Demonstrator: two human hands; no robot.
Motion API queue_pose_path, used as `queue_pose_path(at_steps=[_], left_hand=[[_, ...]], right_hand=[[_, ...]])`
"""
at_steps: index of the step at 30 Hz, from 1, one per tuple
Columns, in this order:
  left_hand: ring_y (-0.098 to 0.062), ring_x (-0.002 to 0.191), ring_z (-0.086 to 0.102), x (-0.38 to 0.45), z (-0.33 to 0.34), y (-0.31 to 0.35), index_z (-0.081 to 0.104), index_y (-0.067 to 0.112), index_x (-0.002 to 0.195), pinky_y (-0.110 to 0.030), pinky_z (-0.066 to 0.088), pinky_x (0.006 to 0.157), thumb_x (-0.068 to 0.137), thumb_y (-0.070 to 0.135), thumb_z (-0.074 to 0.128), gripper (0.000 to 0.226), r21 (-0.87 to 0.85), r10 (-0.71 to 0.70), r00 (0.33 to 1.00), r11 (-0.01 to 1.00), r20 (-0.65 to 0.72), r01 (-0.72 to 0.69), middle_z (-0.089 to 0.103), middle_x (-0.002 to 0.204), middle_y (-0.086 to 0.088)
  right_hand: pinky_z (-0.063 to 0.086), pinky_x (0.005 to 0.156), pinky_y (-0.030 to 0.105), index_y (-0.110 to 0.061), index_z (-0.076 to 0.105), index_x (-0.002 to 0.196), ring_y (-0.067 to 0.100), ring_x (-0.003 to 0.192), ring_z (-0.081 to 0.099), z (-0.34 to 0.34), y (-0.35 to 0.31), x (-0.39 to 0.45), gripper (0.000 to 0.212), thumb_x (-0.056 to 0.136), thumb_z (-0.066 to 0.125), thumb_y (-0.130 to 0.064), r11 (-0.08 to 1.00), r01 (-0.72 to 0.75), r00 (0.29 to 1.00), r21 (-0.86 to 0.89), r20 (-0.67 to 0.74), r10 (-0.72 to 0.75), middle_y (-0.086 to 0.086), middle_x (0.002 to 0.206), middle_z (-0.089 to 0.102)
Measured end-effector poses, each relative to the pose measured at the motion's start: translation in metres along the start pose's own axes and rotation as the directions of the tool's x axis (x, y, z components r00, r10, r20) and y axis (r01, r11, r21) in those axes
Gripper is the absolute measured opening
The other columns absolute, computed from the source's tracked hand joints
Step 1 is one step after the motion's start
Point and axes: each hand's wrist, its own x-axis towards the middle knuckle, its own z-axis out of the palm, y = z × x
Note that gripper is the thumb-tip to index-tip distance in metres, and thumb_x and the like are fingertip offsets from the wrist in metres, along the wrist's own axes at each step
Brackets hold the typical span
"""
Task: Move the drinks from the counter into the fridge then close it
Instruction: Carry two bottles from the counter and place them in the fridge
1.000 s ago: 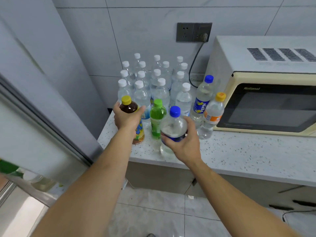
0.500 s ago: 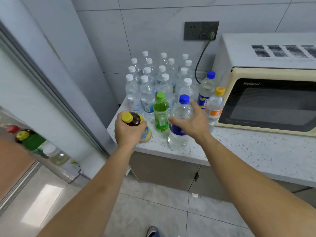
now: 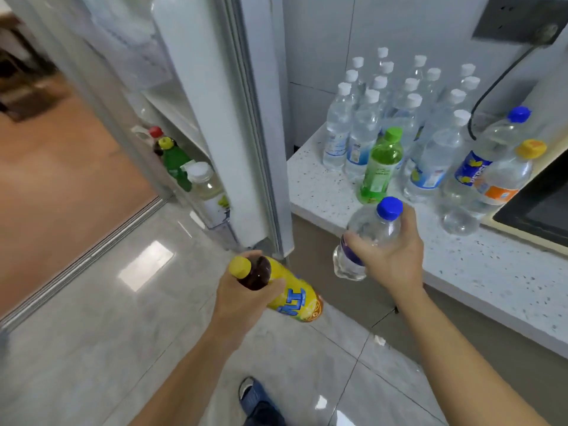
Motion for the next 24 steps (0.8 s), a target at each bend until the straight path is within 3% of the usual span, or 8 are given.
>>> queue_pose_path(at_steps=[3,7,10,14,21,24], left_hand=[[-0.003,0.082,0.067,-0.013,-0.048,-0.024,0.059,0.047,0.106,-0.026,0.058,0.066,0.046,0.038,0.081,0.064,0.048,-0.022,0.993,0.998,-0.115,0.027,0.068,0.091,0.016],[-0.028,0.089,0.069,-0.019,-0.117,-0.049,0.059,0.04,0.097,-0.05,0.061,0.071,0.046,0.035,0.082,0.056,-0.022,-0.106,0.956,0.994,-0.273,0.104,0.069,0.094,-0.002],[-0.031,0.09,0.07,-0.014,-0.175,-0.064,0.062,0.037,0.093,-0.052,0.062,0.07,0.047,0.035,0.084,0.051,-0.094,-0.147,0.929,0.988,-0.339,0.122,0.069,0.094,-0.007],[-0.029,0.091,0.071,0.001,-0.263,-0.083,0.064,0.035,0.096,-0.053,0.061,0.072,0.047,0.037,0.088,0.054,-0.139,-0.166,0.903,0.983,-0.396,0.119,0.071,0.096,-0.006],[-0.024,0.09,0.072,0.027,-0.41,-0.103,0.065,0.04,0.099,-0.046,0.062,0.07,0.049,0.037,0.088,0.055,-0.192,-0.177,0.84,0.977,-0.512,0.089,0.073,0.095,0.0],[-0.018,0.091,0.072,0.045,-0.451,-0.103,0.065,0.046,0.102,-0.039,0.062,0.071,0.045,0.042,0.087,0.061,-0.248,-0.205,0.814,0.966,-0.543,0.077,0.073,0.099,0.006]], right_hand=[[0.044,0.075,0.02,-0.048,0.046,0.105,-0.01,0.094,0.057,0.038,-0.002,-0.042,0.058,0.057,0.08,-0.048,0.997,-0.057,0.986,0.042,0.16,0.05,-0.038,0.101,0.056],[0.041,0.075,0.013,-0.055,0.048,0.105,-0.012,0.096,0.057,0.107,-0.007,-0.101,0.061,0.059,0.084,-0.037,0.997,-0.055,0.934,0.056,0.356,0.031,-0.035,0.105,0.058],[0.043,0.072,0.007,-0.057,0.049,0.105,-0.008,0.094,0.06,0.167,-0.021,-0.135,0.063,0.058,0.084,-0.035,0.998,-0.052,0.887,0.048,0.461,0.024,-0.028,0.102,0.063],[0.04,0.074,0.0,-0.059,0.049,0.107,-0.006,0.097,0.06,0.252,-0.052,-0.17,0.065,0.056,0.084,-0.038,0.998,-0.044,0.844,0.05,0.535,0.01,-0.025,0.103,0.063],[0.05,0.076,0.019,-0.04,0.056,0.106,0.001,0.09,0.066,0.39,-0.113,-0.213,0.057,0.058,0.088,-0.034,0.997,-0.06,0.8,0.051,0.6,0.018,-0.02,0.097,0.067],[0.048,0.073,0.015,-0.041,0.055,0.106,0.0,0.091,0.065,0.435,-0.135,-0.216,0.057,0.059,0.087,-0.034,0.997,-0.029,0.786,0.065,0.618,-0.017,-0.019,0.097,0.066]])
